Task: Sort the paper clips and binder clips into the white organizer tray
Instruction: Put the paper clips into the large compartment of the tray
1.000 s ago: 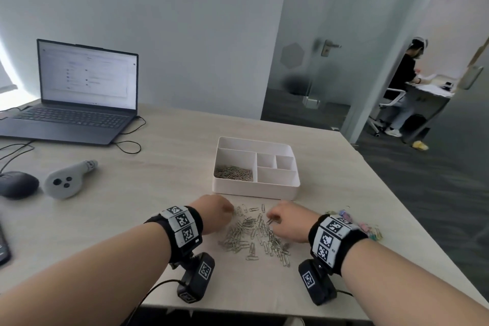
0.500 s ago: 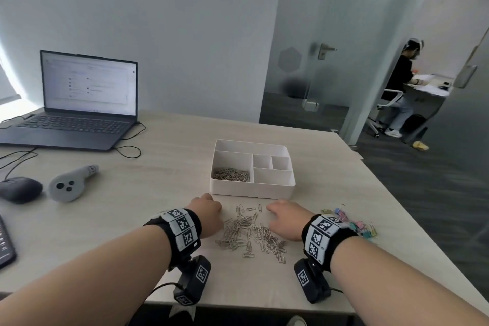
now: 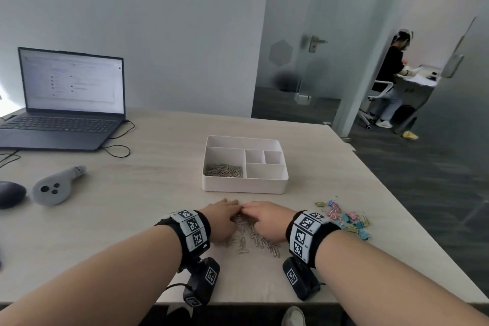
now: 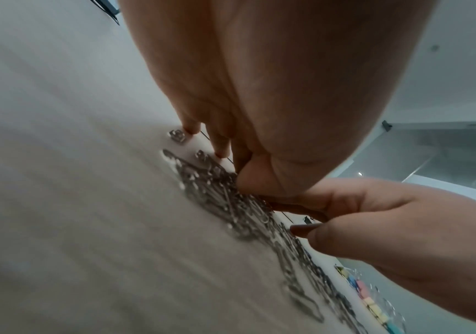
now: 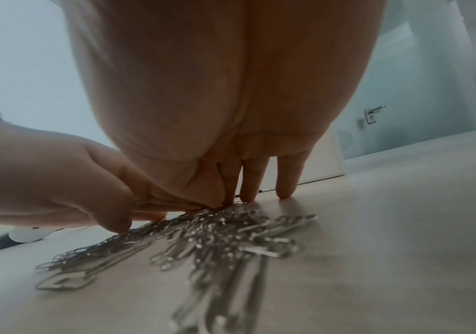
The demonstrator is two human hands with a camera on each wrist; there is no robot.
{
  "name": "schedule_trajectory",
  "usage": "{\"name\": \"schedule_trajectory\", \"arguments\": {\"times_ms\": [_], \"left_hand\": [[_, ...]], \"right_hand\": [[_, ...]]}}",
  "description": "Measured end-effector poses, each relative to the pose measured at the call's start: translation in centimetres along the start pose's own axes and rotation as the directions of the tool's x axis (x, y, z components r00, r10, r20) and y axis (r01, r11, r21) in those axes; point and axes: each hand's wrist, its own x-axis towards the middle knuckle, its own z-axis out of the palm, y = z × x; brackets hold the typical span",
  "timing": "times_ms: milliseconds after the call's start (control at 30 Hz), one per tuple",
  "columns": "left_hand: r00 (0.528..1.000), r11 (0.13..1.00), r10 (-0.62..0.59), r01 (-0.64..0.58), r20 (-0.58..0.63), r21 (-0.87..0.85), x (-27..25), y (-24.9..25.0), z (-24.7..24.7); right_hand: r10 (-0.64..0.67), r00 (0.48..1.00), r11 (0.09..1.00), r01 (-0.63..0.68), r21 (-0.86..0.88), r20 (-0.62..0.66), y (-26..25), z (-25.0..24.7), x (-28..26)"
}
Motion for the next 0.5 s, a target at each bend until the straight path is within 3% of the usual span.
{"name": "schedule_trajectory", "arguments": {"times_ms": [133,300,367,500], "left_hand": [[0.998,0.996,0.061,-0.063,-0.033,-0.07,-1.6,-0.5,0.0],[0.989,0.989,-0.012,-0.01,-0.145,-0.149,-2.6,-1.5,-0.3],[0.981,0.994,-0.058,0.04,-0.184,-0.1,-2.7,-2.0,-0.7],[0.978,0.98,-0.188,0.193,-0.093,0.048,-3.1,-2.8,-1.2]], "right_hand": [[-0.034,0.999,0.995,0.033,0.098,0.008,0.7,0.1,-1.2],[-0.003,0.999,0.991,0.007,0.131,-0.035,1.1,-1.2,-3.2],[0.058,0.998,0.99,-0.053,0.13,-0.036,1.7,-1.6,-3.8],[0.247,0.962,0.968,-0.251,0.026,0.12,2.5,-1.9,-4.5]]}}
